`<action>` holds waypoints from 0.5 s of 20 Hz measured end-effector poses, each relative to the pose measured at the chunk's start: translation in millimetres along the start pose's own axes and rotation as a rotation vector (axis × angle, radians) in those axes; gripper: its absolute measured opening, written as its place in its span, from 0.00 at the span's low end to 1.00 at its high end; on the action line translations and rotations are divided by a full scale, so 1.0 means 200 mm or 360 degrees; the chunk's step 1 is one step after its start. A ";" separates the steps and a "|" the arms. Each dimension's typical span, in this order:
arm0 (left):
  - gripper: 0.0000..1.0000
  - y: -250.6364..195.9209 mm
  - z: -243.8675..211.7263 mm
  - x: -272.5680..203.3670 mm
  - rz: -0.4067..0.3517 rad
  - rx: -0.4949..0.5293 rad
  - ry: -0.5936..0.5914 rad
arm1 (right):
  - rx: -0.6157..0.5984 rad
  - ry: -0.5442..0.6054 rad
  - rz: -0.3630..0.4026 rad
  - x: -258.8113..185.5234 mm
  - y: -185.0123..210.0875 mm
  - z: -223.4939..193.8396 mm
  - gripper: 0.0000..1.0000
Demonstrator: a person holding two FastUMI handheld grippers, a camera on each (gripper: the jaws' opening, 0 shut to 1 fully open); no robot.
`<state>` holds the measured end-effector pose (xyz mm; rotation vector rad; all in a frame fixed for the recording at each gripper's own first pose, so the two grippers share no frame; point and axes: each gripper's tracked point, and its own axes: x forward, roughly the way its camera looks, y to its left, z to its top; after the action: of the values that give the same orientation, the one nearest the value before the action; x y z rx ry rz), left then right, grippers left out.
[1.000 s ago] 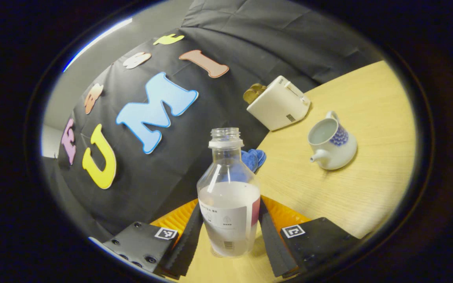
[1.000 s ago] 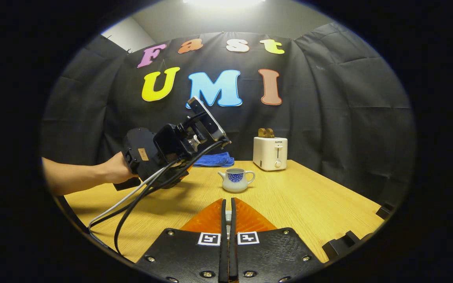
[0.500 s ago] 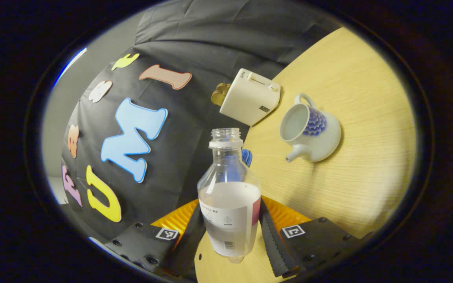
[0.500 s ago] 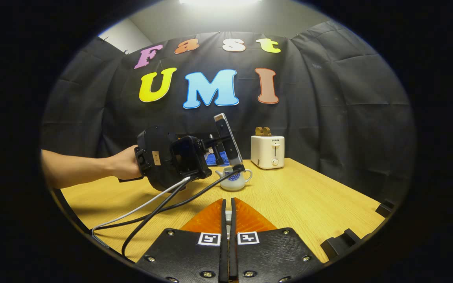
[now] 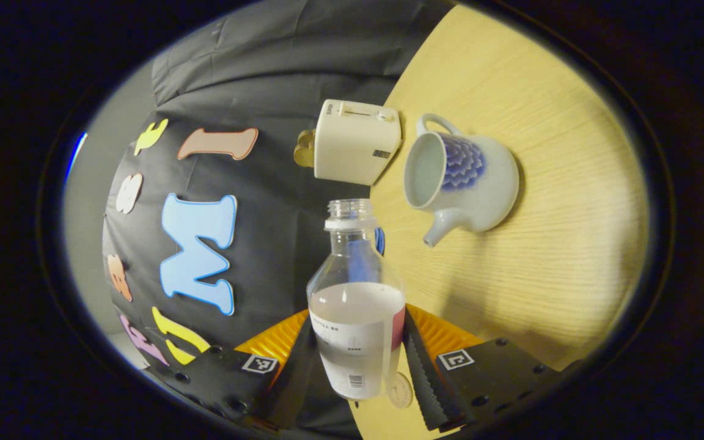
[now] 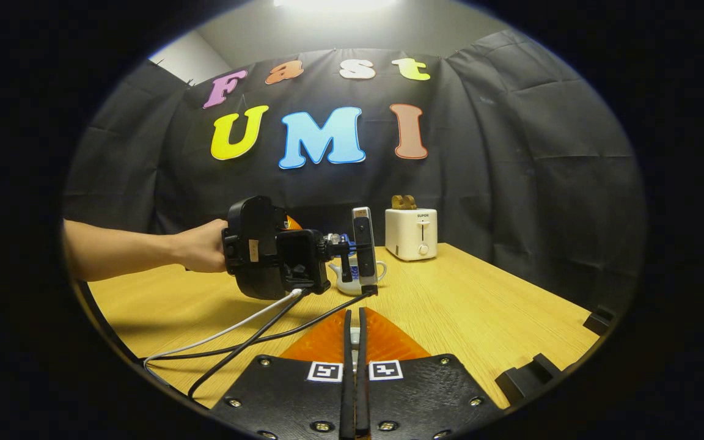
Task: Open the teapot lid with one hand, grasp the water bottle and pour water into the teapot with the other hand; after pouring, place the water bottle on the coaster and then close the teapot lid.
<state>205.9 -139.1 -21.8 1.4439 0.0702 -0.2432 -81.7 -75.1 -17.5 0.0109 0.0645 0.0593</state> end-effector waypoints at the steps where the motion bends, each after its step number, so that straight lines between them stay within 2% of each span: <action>1: 0.87 0.00 0.01 0.01 0.0001 0.0023 -0.0005 | -0.0002 0.0002 -0.0001 0.00 0.00 0.00 0.01; 10: 0.87 0.04 0.02 0.02 0.0005 0.0255 0.0030 | 0.0005 0.0023 0.0002 0.00 -0.01 -0.02 0.01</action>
<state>212.0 -142.8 -14.1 1.6058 0.0645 -0.2368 -80.9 -77.6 -22.0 0.0135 0.0793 0.0605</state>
